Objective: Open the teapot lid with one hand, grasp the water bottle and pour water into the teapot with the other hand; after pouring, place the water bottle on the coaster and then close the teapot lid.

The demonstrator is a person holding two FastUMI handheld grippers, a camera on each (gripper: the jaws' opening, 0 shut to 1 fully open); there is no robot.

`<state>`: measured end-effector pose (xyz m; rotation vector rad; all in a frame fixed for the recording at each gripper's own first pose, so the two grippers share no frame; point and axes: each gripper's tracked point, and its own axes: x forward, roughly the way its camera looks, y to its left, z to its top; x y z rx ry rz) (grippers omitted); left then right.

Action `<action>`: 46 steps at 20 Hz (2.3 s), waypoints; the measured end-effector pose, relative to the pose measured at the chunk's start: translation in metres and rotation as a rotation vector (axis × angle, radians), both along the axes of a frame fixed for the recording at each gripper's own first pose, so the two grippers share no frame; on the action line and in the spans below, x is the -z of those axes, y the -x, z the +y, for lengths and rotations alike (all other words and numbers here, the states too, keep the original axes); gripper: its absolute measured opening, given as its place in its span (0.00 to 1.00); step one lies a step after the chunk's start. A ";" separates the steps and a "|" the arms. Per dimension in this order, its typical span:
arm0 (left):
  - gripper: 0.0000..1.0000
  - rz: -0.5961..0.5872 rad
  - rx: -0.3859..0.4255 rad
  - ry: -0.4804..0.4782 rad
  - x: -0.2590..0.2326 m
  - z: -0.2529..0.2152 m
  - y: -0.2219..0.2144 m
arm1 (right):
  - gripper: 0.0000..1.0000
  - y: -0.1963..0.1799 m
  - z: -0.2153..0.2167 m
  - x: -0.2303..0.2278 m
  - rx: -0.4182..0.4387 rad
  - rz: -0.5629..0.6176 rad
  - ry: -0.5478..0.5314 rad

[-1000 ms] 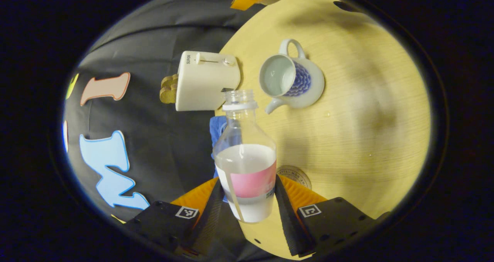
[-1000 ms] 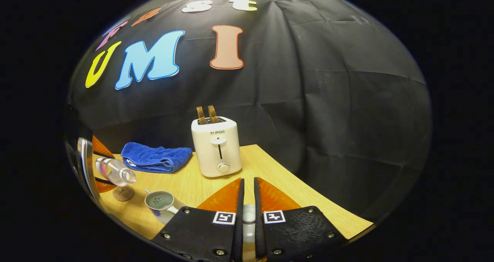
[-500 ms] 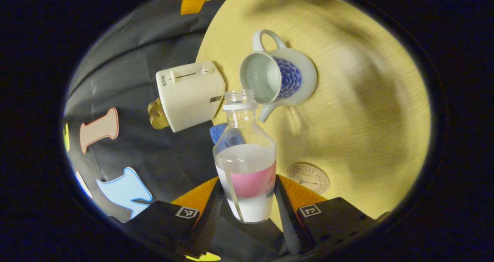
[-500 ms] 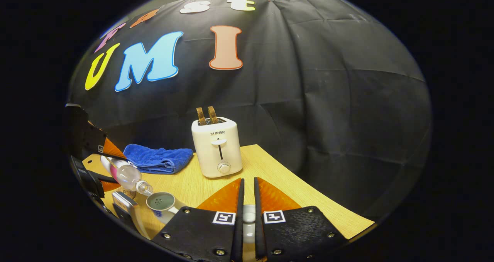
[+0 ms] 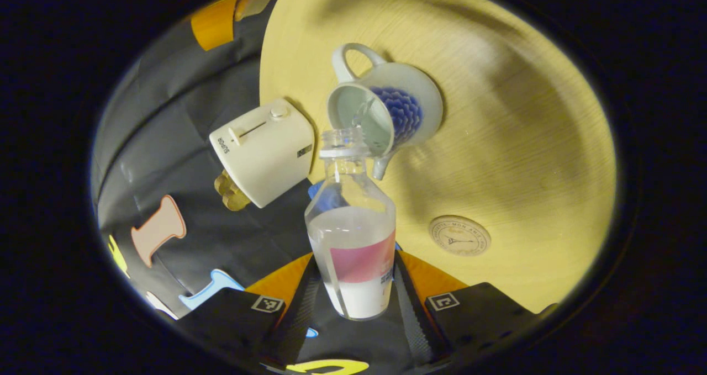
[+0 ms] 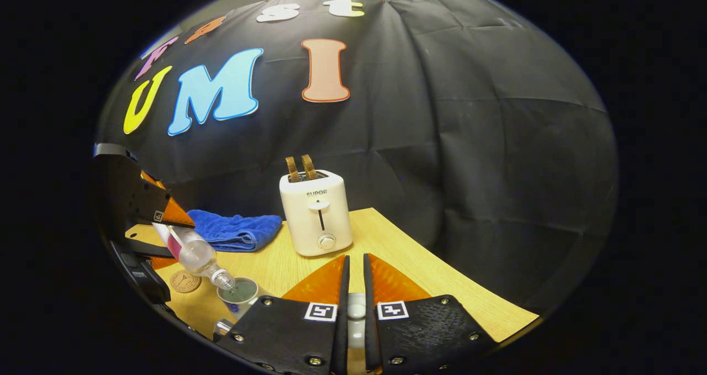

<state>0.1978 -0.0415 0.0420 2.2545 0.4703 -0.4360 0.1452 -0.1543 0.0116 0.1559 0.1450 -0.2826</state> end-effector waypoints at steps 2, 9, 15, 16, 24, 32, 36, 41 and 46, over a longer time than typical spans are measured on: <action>0.82 -0.006 0.009 -0.034 -0.005 -0.003 0.001 | 0.12 0.000 -0.001 0.001 -0.001 -0.003 -0.008; 0.82 -0.030 0.022 -0.119 -0.020 -0.006 0.001 | 0.12 0.001 0.000 -0.002 -0.007 -0.012 -0.021; 0.82 -0.041 0.023 -0.198 -0.026 -0.005 0.001 | 0.12 0.002 0.000 -0.003 -0.012 -0.018 -0.030; 0.82 -0.041 0.019 -0.206 -0.026 -0.005 0.002 | 0.12 0.002 0.001 -0.003 -0.015 -0.019 -0.032; 0.82 -0.047 0.022 -0.275 -0.032 -0.012 0.004 | 0.12 0.002 0.001 -0.004 -0.018 -0.023 -0.040; 0.82 -0.047 0.020 -0.287 -0.034 -0.015 0.007 | 0.12 0.003 0.001 -0.005 -0.022 -0.028 -0.047; 0.82 -0.045 0.011 -0.252 -0.032 -0.013 0.008 | 0.12 0.002 0.001 -0.004 -0.023 -0.027 -0.052; 0.82 -0.031 -0.013 -0.123 -0.027 -0.006 0.016 | 0.12 0.001 0.000 -0.005 -0.018 -0.026 -0.045; 0.82 -0.025 -0.073 0.115 -0.019 0.015 0.029 | 0.12 0.002 0.002 -0.006 -0.028 -0.035 -0.064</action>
